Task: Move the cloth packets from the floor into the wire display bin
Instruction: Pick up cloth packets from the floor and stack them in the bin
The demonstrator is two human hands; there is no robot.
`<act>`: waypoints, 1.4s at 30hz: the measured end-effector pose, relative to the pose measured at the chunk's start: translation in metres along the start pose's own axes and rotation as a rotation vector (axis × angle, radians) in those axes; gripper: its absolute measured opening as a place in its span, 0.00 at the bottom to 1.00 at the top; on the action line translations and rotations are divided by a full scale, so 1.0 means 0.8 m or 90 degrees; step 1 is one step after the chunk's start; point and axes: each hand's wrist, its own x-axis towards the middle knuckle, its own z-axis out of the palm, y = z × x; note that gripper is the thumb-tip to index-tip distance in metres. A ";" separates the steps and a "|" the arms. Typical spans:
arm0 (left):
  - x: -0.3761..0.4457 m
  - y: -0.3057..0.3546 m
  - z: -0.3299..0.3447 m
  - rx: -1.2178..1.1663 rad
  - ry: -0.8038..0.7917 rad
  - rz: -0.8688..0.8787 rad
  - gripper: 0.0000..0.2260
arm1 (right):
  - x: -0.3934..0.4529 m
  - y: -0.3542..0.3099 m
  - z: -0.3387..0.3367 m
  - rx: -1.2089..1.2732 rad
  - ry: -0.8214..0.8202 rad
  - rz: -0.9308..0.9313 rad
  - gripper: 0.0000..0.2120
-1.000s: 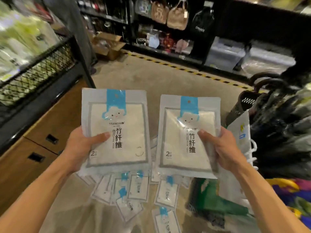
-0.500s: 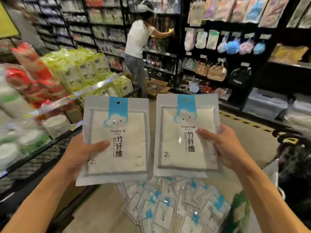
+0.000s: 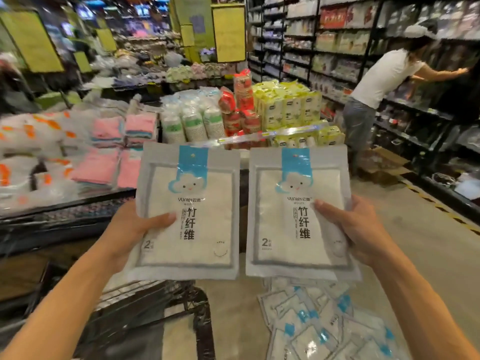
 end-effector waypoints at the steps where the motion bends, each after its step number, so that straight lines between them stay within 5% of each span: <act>1: -0.016 0.002 -0.018 -0.001 0.027 0.004 0.35 | 0.001 0.002 0.020 -0.007 -0.021 -0.005 0.18; 5: -0.073 0.005 -0.089 -0.033 0.109 0.017 0.20 | -0.003 0.005 0.104 -0.025 -0.080 -0.017 0.08; 10: -0.124 -0.015 -0.188 -0.051 0.180 0.011 0.47 | -0.013 0.017 0.206 -0.051 -0.151 -0.021 0.07; 12: -0.141 -0.026 -0.225 -0.063 0.195 0.015 0.49 | -0.018 0.026 0.250 -0.060 -0.171 -0.012 0.07; 17: -0.179 -0.048 -0.315 -0.100 0.204 -0.002 0.25 | -0.033 0.057 0.353 -0.070 -0.203 0.014 0.10; 21: -0.195 -0.065 -0.380 -0.073 0.230 -0.018 0.47 | -0.044 0.081 0.417 -0.057 -0.227 0.048 0.09; 32: -0.158 -0.107 -0.462 -0.133 0.272 -0.065 0.48 | -0.004 0.117 0.512 -0.108 -0.244 0.075 0.08; 34: -0.137 -0.114 -0.470 -0.128 0.288 -0.073 0.46 | 0.023 0.125 0.524 -0.114 -0.245 0.083 0.08; 38: -0.082 -0.129 -0.488 -0.134 0.318 -0.112 0.23 | 0.083 0.140 0.544 -0.105 -0.259 0.110 0.07; 42: -0.021 -0.141 -0.508 -0.141 0.385 -0.157 0.23 | 0.149 0.157 0.563 -0.092 -0.265 0.141 0.07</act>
